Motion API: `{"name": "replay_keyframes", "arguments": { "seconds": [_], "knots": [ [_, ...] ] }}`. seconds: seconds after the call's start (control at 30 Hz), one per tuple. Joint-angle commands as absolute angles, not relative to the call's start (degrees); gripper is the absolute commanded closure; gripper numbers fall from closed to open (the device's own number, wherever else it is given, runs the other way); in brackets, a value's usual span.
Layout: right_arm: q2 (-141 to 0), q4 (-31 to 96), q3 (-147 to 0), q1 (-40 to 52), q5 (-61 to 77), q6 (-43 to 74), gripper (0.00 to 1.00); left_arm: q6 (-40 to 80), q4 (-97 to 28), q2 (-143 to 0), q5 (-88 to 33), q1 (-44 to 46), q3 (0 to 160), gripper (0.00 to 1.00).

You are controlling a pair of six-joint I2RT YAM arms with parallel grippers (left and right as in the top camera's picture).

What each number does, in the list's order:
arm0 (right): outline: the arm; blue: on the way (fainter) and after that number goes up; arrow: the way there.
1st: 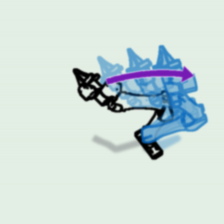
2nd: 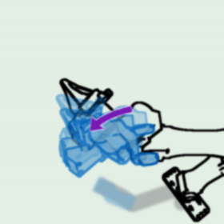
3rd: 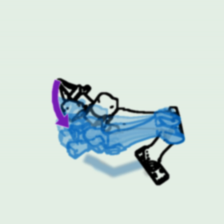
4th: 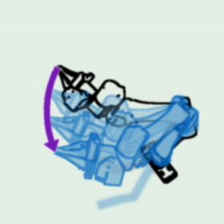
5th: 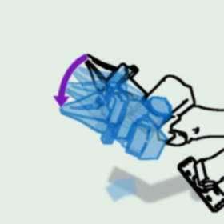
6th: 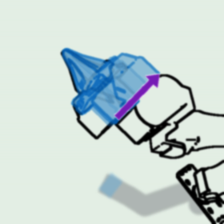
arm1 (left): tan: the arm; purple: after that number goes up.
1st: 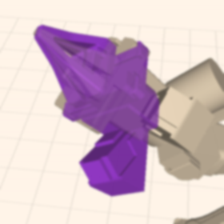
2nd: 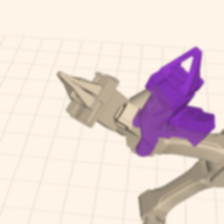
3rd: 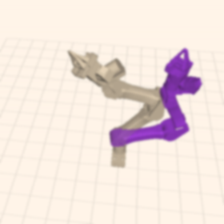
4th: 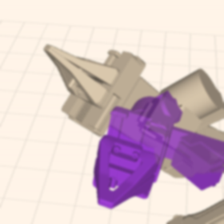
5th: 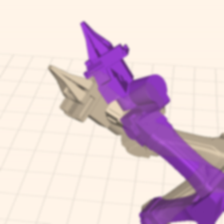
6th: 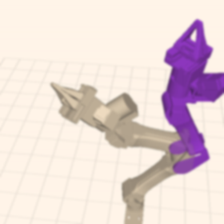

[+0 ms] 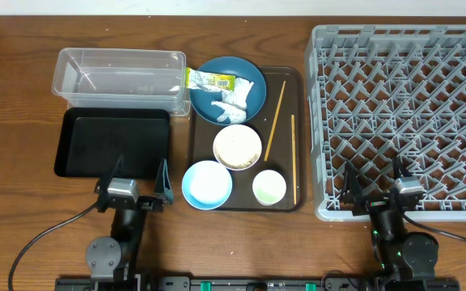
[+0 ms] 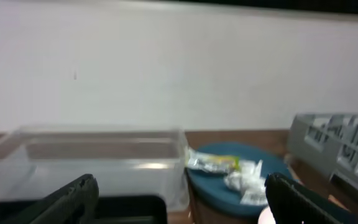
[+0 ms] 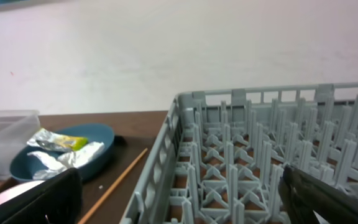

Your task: Sort waste into correct bins and load items into the dishwasher rack

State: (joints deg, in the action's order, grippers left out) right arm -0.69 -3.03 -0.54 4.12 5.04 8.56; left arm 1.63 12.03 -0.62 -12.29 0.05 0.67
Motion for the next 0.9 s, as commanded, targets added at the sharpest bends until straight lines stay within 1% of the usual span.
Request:
{"name": "replay_keyframes", "arguments": {
  "seconds": [0.0, 0.17, 0.27, 0.37, 0.53, 0.67, 0.87],
  "knots": [
    [-0.6, -4.6, -1.6, 4.5, 6.0, 8.4, 0.01, 2.4, 12.7, -0.4, -14.2, 0.1, 4.1, 0.12],
    [-2.5, -9.5, -4.3, 4.4, 6.0, 4.7, 0.01, 1.8, 10.0, -3.3, -13.9, 0.1, 9.8, 0.12],
    [-4.8, -9.6, -7.8, 4.4, 6.0, 2.3, 0.01, 1.7, 9.7, -7.1, -13.9, 0.1, 13.0, 0.12],
    [-9.3, -9.3, -12.3, 4.4, 6.0, 0.0, 0.01, 1.7, 9.7, -12.6, -13.9, 0.1, 17.2, 0.12],
    [-20.6, -7.5, -21.2, 4.4, 6.1, -0.1, 0.01, 0.5, 8.2, -23.3, -13.9, 0.1, 25.3, 0.12],
    [-31.1, -2.4, -30.9, 4.4, 7.2, -0.1, 0.01, -1.6, 2.0, -33.1, -13.9, 0.1, 34.9, 0.12],
    [-44.4, 13.5, -49.4, 4.4, 7.4, -0.9, 0.01, -1.9, -14.1, -48.5, -14.0, 0.1, 52.7, 0.12]
  ]
}}
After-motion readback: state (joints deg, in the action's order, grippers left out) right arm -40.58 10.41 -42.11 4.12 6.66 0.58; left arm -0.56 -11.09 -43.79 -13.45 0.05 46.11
